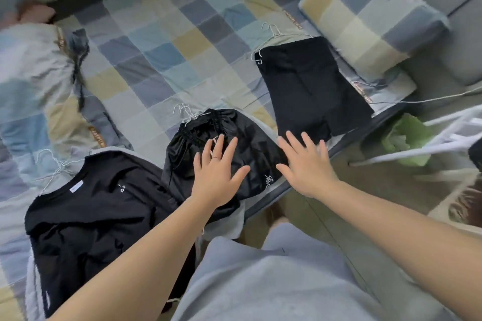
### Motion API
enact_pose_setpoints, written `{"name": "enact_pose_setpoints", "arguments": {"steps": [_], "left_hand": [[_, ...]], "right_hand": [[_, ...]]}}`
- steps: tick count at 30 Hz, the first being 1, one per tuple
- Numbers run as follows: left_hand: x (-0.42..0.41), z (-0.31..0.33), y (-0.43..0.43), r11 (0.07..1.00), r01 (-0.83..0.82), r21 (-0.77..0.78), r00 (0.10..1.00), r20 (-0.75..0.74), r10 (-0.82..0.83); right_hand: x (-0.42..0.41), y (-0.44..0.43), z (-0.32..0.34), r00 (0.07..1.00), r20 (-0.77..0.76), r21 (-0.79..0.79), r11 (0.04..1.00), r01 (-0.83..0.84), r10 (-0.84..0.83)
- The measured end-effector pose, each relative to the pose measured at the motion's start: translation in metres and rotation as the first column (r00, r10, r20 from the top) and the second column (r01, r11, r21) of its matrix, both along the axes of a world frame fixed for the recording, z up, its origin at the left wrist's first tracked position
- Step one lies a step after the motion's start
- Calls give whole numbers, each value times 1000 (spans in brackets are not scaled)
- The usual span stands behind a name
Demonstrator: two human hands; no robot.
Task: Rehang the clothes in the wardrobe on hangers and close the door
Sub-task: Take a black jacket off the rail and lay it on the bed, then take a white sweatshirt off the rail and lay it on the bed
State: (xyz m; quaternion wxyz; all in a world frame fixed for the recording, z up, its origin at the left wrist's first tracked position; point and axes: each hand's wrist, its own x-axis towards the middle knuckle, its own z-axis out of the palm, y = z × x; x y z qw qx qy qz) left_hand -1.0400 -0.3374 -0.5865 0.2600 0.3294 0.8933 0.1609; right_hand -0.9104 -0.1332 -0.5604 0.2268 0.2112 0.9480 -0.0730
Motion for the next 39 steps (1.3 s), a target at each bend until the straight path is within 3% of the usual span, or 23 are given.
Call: {"name": "enact_pose_setpoints", "arguments": {"steps": [9,14,22,31,39], "left_hand": [[66,39,86,898,431,88,902,-68,-427],[142,60,156,716,683,142,730,-138,-669],[332,90,247,345,916,205,388,-235,-891],[604,133,316,-126,958,258,-23,-369,-929],[810,229,345,-409,839,359,-187,-516,-836]], "right_hand": [[128,1,35,902,-103,17,906,424,-420],[232,9,59,736,-178,26,744,667,-654],[436,12,88,389,-271,91,379,921,-880],[678,-26,145,56,-392,235,-42,971,-918],[815,-58,244,-43,-547,360,-281,890,-836]]}}
